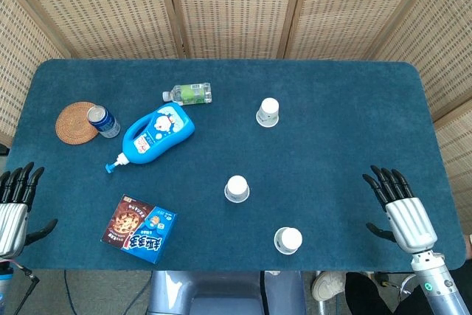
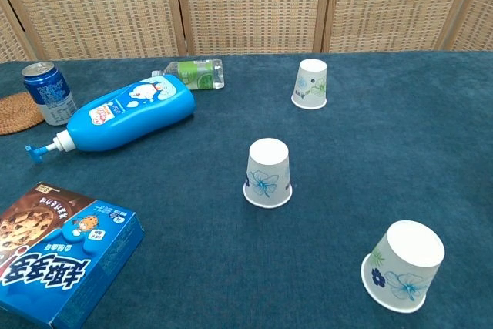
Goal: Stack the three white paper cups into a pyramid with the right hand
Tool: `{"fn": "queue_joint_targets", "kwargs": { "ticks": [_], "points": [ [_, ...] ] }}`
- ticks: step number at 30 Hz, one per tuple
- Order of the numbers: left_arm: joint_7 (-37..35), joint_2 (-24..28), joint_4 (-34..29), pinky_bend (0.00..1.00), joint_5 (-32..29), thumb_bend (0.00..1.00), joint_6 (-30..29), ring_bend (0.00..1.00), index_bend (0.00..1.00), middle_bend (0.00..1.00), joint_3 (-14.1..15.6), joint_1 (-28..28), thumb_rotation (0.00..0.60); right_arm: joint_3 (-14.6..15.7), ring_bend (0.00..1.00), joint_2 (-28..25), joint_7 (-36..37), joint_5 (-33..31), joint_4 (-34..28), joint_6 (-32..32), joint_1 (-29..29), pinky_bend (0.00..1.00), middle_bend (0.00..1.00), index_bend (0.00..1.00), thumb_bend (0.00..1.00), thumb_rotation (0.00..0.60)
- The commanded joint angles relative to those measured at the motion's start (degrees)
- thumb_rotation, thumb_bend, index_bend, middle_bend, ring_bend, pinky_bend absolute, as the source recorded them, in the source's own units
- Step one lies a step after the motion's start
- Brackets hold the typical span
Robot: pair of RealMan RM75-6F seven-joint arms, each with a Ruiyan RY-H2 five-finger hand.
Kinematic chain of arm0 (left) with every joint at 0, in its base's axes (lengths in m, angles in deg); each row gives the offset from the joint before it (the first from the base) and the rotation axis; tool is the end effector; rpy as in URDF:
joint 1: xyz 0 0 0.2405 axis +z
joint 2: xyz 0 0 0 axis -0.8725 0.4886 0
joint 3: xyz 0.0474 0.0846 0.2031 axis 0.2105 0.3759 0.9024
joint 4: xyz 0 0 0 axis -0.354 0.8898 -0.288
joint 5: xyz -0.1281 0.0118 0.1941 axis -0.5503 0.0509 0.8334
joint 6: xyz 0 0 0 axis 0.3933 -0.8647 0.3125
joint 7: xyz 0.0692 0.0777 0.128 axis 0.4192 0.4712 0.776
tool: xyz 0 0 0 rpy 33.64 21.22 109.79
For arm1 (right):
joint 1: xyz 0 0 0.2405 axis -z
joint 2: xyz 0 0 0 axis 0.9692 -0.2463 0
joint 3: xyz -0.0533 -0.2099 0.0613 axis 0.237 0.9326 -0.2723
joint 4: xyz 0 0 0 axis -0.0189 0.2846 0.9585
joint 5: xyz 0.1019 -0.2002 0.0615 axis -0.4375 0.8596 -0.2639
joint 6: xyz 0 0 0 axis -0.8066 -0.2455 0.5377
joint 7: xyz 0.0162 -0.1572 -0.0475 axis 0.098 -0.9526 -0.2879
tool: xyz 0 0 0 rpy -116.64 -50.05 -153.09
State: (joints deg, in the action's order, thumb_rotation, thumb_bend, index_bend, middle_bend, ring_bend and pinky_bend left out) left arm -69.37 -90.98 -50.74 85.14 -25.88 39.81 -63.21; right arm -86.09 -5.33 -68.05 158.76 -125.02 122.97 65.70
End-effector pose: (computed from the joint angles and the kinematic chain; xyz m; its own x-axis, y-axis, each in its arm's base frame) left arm -0.2590 0.1846 0.1154 0.4989 -0.0464 0.8654 0.8662 -0.0036 -0.4996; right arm -0.2666 -0.2182 0.0938 0.4033 -0.0058 0.9151 -0.8840 -0.2607 0.3880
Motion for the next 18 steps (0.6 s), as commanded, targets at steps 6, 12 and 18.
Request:
{"fn": "queue_joint_targets", "kwargs": {
  "ticks": [6,12,18],
  "points": [
    [1.4,-0.93,0.43,0.02,0.14,0.21,0.42,0.0,0.0,0.0,0.14,-0.25,0.6,2.51,0.0,-3.3,19.4,8.14,5.43,-2.68,-6.74,0.08,0.0,0.27,0.12,0.6],
    [1.98,-1.27,0.63,0.02,-0.05,0.21,0.55,0.0,0.0,0.0,0.03,-0.36,0.6,5.37,0.0,-6.66,22.34,13.27,4.16,-5.47,-10.33,0.08,0.0,0.27,0.12,0.6],
    [2.19,-1.45,0.79,0.02,0.06,0.21,0.4,0.0,0.0,0.0,0.12,-0.28,0.6,6.8,0.0,-6.5,21.22,14.46,3.5,-6.95,-11.41,0.08,0.0,0.28,0.12,0.6]
  ]
}}
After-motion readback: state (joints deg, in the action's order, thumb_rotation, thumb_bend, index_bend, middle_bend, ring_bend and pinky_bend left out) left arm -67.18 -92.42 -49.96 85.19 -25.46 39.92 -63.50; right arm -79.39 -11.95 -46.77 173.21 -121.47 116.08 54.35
